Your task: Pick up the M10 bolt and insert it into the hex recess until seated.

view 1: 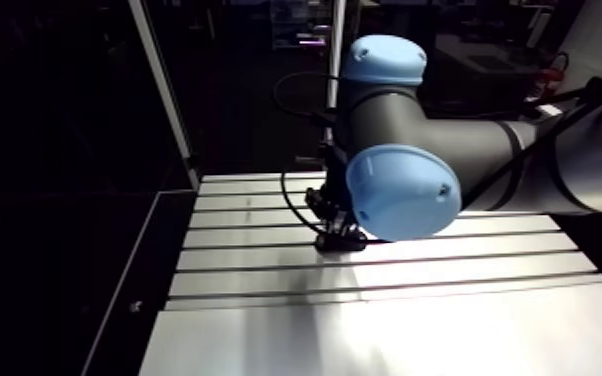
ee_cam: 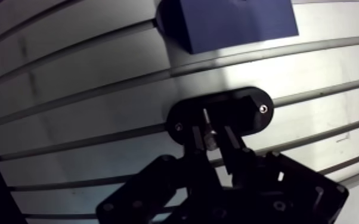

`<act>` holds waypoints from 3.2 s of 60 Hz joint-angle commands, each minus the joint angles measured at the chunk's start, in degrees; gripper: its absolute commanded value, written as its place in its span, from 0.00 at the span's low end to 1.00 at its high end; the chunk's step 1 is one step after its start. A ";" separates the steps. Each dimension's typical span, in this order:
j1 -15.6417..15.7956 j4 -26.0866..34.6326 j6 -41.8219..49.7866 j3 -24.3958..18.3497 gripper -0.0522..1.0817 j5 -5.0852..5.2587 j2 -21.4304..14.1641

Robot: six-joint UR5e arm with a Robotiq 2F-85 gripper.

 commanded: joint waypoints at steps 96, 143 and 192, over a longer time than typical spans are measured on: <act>-0.13 24.36 -22.68 -10.04 0.81 -0.09 -14.47; -2.65 43.15 -41.67 -28.77 0.80 -5.93 -1.52; 1.32 45.05 -41.68 -36.54 0.89 -8.43 6.75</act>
